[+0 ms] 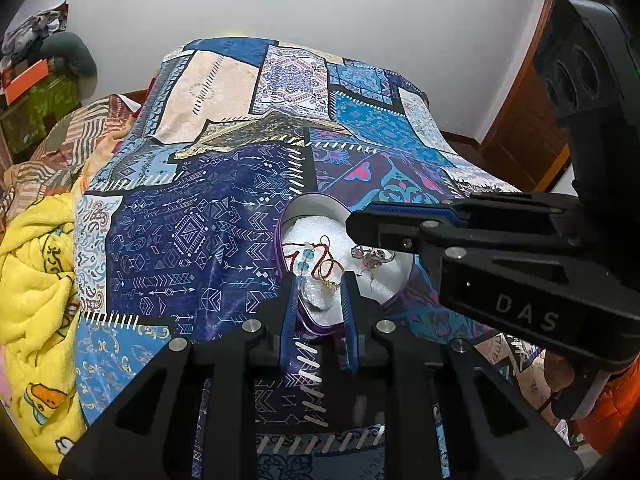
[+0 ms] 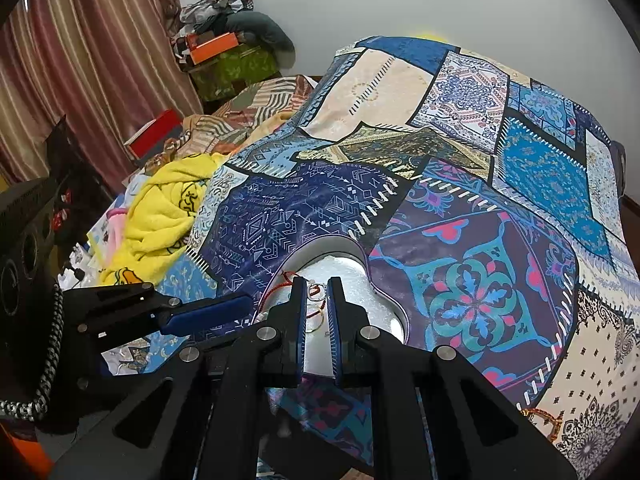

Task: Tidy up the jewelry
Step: 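Carry both rings over the heart tin and open both grippers, then move both tools back toward the gold ring and braided bracelet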

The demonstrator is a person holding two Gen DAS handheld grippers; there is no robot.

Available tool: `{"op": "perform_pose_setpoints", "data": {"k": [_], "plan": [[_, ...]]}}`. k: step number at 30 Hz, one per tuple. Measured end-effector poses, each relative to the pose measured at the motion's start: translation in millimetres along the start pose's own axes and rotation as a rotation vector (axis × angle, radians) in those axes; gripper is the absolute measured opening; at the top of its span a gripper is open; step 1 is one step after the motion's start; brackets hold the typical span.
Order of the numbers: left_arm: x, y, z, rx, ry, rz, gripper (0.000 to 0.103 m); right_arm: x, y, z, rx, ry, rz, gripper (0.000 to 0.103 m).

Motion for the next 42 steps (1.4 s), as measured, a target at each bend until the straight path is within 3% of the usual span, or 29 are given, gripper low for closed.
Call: {"op": "perform_pose_setpoints", "data": {"k": [4,16,23,28,35,42], "plan": [[1.8,0.3,-0.2,0.001,-0.006,-0.002,0.020,6.4,-0.3,0.2,0.000,0.008,0.011,0.018],[29.8,-11.4,7.8,-0.007,-0.025,0.045,0.020,59.3,2.2,16.8,-0.022,0.074,0.106,0.019],[51.4,-29.2,27.5,-0.031,-0.017,0.094,0.021,109.9,12.7,55.5,-0.071,0.195,0.163,0.019],[56.5,-34.8,51.1,-0.064,0.006,0.106,0.022,140.6,27.6,88.1,-0.114,0.287,0.190,0.031],[39.1,-32.5,87.6,-0.118,0.048,0.060,0.022,154.9,51.3,120.0,-0.171,0.338,0.167,0.032],[4.3,-20.8,118.3,-0.160,0.093,-0.028,0.022,139.3,79.8,146.1,-0.212,0.341,0.081,0.032]]}}
Point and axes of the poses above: each gripper's, at about its wrist camera, not at the fingertips, and x roughly against the way its jaws point, z to its right, y to its underside, the point moved 2 cm from there along -x, roughly the way its jaws point, and after that the axes turned 3 degrees about -x, right-handed, at the moved point
